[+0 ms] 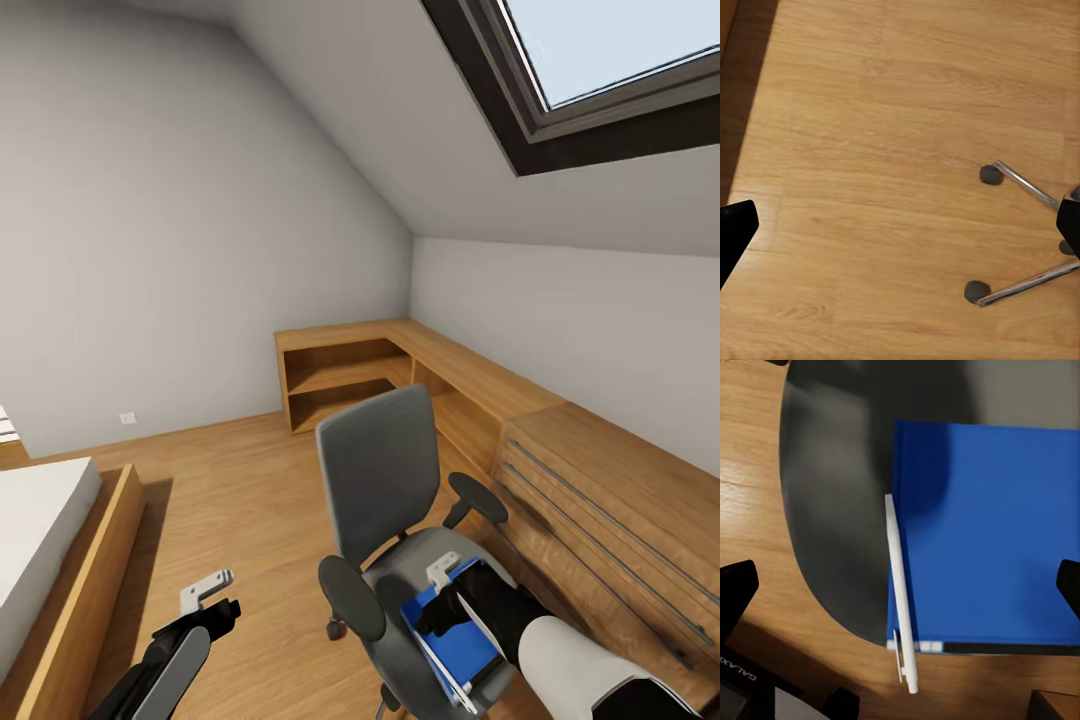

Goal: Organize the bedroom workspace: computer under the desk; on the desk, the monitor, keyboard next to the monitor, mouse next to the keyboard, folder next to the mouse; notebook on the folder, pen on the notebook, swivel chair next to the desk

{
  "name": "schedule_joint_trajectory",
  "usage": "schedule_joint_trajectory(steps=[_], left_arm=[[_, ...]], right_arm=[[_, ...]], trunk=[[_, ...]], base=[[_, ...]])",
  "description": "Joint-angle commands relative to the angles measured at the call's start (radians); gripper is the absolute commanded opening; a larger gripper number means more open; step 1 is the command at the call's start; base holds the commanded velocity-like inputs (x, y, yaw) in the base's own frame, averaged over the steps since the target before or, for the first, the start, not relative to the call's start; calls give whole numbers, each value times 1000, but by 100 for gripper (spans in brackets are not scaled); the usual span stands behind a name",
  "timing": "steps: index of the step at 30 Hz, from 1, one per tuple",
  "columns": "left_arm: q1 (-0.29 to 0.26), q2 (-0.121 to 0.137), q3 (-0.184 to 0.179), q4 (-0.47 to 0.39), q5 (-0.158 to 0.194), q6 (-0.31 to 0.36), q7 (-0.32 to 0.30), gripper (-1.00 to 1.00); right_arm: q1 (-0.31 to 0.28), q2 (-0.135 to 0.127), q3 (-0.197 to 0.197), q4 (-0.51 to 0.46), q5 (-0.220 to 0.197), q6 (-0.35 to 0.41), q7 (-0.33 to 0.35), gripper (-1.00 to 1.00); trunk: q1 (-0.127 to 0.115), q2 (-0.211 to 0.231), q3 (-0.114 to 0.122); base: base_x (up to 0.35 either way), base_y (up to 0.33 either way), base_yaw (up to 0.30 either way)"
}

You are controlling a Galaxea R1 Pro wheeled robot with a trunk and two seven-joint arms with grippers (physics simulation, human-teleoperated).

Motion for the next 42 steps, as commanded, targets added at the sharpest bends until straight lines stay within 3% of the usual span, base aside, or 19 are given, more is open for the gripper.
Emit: schedule_joint_trajectory(steps=[1, 12, 42], left_arm=[[-1, 1, -3, -2, 7, 1, 9, 100], [-1, 1, -3, -2, 6, 1, 9, 100], [-1, 1, -3, -2, 8, 1, 9, 100]], right_arm=[[-1, 0, 0, -1, 11, 3, 6, 100], [0, -4, 0, -1, 11, 1, -10, 100], [2, -3, 1, 0, 13, -2, -13, 100]], trunk=[[0, -1, -1], [0, -1, -1], [115, -211, -95]], base=[[0, 0, 0], [0, 0, 0], [-12, 0, 0]])
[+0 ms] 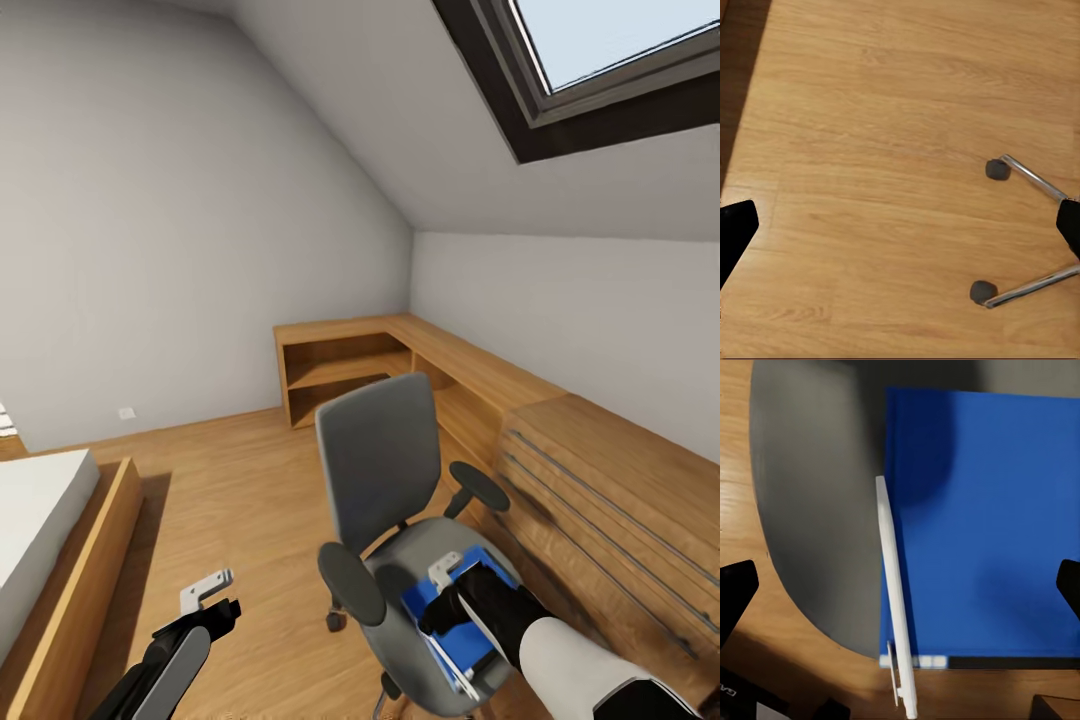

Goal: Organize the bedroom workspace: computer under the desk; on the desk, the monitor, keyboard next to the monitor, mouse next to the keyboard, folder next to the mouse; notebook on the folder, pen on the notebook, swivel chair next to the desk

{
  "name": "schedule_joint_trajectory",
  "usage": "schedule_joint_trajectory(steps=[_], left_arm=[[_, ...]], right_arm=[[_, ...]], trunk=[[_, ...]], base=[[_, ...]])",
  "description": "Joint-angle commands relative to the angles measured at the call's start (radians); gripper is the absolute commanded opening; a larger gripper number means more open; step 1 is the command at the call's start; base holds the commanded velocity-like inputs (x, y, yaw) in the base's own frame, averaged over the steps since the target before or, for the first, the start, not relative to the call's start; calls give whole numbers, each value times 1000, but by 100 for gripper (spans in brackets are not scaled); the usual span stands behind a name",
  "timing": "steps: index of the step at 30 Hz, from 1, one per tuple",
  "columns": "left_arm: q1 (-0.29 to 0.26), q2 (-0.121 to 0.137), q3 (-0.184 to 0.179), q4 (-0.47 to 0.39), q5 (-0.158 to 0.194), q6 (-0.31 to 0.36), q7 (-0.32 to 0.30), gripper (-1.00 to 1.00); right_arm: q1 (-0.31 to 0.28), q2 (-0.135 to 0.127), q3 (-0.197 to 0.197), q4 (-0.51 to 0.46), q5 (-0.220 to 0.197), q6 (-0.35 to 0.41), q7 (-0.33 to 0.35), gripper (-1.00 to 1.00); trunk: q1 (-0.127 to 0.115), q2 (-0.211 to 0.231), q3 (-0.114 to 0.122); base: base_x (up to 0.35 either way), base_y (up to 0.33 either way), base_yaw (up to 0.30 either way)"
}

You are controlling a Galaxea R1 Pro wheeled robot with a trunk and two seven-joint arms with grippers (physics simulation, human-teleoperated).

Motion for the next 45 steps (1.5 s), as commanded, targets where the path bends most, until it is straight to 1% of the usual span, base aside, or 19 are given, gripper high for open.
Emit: schedule_joint_trajectory(steps=[1, 11, 17, 30, 34, 39, 45], left_arm=[[-1, 1, -3, -2, 7, 1, 8, 100], [-1, 1, -3, -2, 8, 1, 8, 100], [-1, 1, -3, -2, 8, 1, 8, 100], [-1, 1, -5, -2, 8, 1, 8, 100], [-1, 1, -5, -2, 8, 1, 8, 100], [-1, 0, -5, -2, 8, 1, 8, 100], [-1, 0, -5, -2, 8, 1, 8, 100]], right_arm=[[0, 0, 0, -2, 11, 4, 7, 100], [0, 2, 1, -2, 11, 4, 6, 100], [0, 3, 1, -2, 11, 4, 6, 100], [0, 1, 1, -2, 12, 4, 3, 100], [0, -1, 0, -2, 12, 4, -17, 100], [0, -1, 0, -2, 10, 4, -60, 100], [-1, -2, 0, -2, 9, 3, -75, 100]], trunk=[[4, -8, -4], [42, -78, -36], [42, -78, -36], [42, -78, -36], [42, -78, -36], [42, -78, -36], [42, -78, -36]], base=[[-226, 0, 0], [-156, 0, 0], [-159, 0, 0], [-20, 0, 0], [-2, 0, 0], [0, 0, 0], [0, 0, 0]])
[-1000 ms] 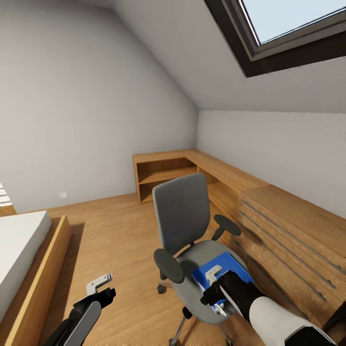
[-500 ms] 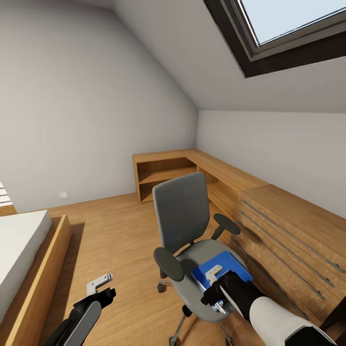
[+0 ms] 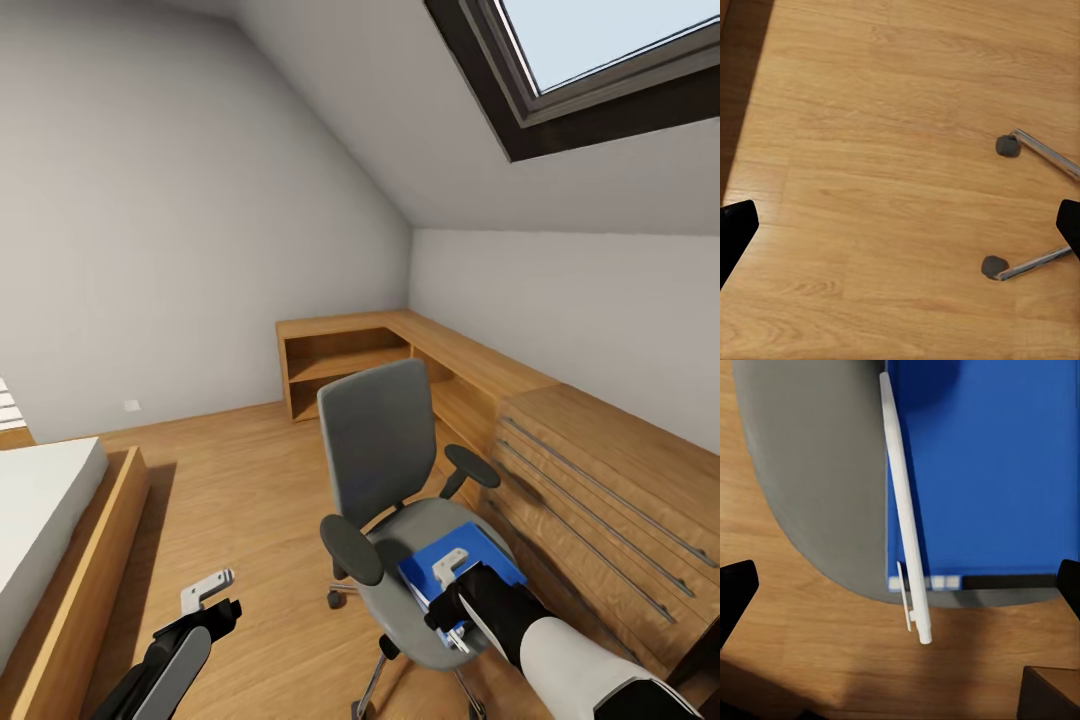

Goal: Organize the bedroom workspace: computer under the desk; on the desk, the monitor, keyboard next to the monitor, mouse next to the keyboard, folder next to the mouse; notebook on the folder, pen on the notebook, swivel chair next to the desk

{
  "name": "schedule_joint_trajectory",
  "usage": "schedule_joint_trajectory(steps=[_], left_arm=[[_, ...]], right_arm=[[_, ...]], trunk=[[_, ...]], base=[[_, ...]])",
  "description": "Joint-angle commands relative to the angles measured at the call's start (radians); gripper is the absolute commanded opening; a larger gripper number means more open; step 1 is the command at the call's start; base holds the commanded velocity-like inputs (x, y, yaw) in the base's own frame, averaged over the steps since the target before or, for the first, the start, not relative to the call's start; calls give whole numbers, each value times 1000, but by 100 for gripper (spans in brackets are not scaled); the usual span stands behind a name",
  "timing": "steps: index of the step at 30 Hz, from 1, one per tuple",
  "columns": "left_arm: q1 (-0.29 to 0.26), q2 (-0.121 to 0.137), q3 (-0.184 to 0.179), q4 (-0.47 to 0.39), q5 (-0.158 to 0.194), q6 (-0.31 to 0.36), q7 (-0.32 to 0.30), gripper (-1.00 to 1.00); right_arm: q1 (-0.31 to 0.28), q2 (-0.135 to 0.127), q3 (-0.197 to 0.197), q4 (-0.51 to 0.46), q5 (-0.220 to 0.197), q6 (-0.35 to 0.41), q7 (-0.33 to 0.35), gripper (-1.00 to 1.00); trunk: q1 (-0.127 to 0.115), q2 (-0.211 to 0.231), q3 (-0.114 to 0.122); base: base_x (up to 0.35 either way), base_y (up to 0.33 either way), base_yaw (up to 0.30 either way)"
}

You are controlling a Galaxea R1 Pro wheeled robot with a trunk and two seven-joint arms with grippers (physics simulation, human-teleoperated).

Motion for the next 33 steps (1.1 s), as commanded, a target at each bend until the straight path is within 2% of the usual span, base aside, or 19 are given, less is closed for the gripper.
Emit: schedule_joint_trajectory(steps=[1, 14, 21, 30, 33], left_arm=[[-1, 1, -3, -2, 7, 1, 8, 100], [-1, 1, -3, -2, 7, 1, 8, 100], [-1, 1, -4, -2, 2, 0, 9, 100], [-1, 1, -4, -2, 4, 2, 8, 100], [-1, 1, -5, -2, 2, 2, 8, 100]], right_arm=[[-1, 0, 0, -2, 11, 4, 5, 100], [-1, -3, 0, -2, 10, -12, 1, 100], [-1, -3, 0, -2, 10, -15, 1, 100], [0, -13, 0, -3, 10, -17, 1, 100], [-1, -17, 0, -3, 10, -17, 1, 100]], trunk=[[0, -1, -1], [0, -1, -1], [27, -50, -23], [27, -50, -23], [38, -71, -32]], base=[[0, 0, 0], [0, 0, 0], [0, 0, 0], [0, 0, 0], [0, 0, 0]])
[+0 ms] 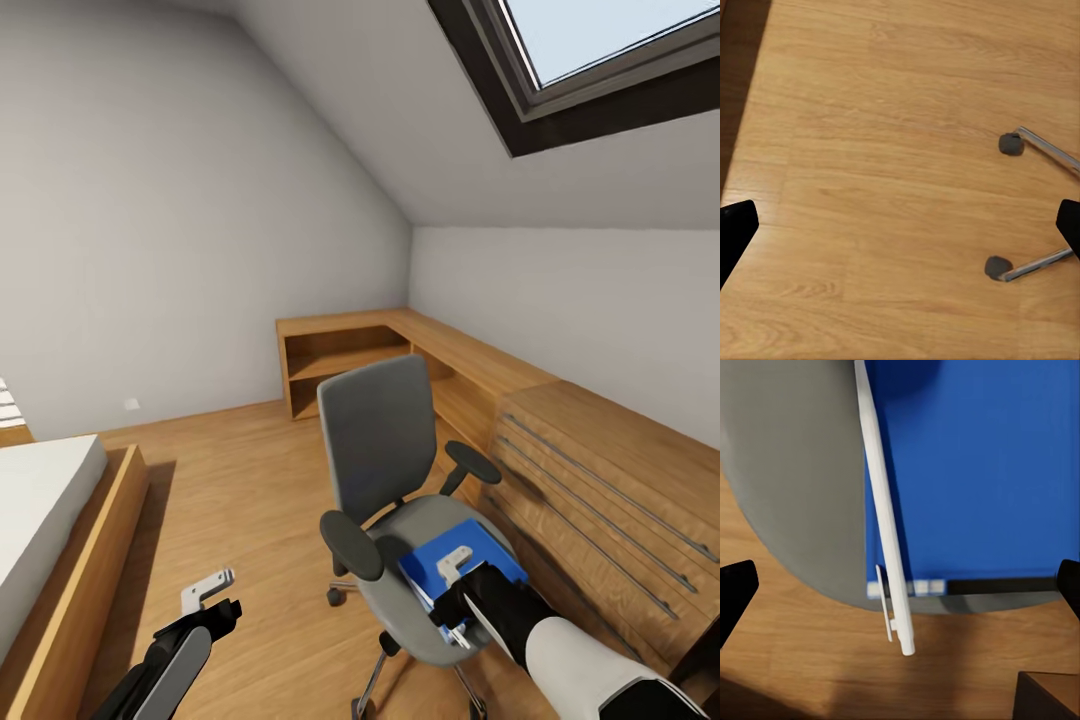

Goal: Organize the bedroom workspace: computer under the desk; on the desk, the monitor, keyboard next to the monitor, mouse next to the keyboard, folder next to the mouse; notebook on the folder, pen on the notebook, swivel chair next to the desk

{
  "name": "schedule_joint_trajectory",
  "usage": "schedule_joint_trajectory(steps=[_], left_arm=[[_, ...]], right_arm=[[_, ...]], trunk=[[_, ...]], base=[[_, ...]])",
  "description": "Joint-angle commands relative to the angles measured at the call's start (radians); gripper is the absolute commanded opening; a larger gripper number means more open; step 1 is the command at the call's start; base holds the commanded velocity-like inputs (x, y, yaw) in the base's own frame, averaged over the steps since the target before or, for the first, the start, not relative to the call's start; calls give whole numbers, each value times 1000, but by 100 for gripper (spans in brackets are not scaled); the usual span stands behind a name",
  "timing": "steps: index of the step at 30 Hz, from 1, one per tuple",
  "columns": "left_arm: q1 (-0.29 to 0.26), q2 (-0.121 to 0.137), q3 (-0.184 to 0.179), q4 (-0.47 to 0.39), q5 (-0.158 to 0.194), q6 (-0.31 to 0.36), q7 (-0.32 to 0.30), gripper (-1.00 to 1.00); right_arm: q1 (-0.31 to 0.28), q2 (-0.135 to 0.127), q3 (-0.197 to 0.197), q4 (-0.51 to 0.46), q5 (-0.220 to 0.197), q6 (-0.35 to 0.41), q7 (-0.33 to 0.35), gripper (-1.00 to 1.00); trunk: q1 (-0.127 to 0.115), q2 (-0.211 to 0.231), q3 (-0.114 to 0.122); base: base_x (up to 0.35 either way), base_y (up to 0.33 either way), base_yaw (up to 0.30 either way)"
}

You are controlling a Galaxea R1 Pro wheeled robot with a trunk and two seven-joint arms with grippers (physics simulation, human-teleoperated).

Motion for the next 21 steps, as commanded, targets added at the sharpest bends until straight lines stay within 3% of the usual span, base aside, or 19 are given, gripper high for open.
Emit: schedule_joint_trajectory(steps=[1, 21], left_arm=[[-1, 1, -3, -2, 6, 1, 8, 100], [-1, 1, -4, -2, 12, 2, 7, 100]], right_arm=[[-1, -1, 0, -2, 11, 5, 7, 100], [0, -4, 1, -1, 11, -16, 7, 100]], trunk=[[4, -8, -4], [15, -29, -14]], base=[[0, 0, 0], [0, 0, 0]])
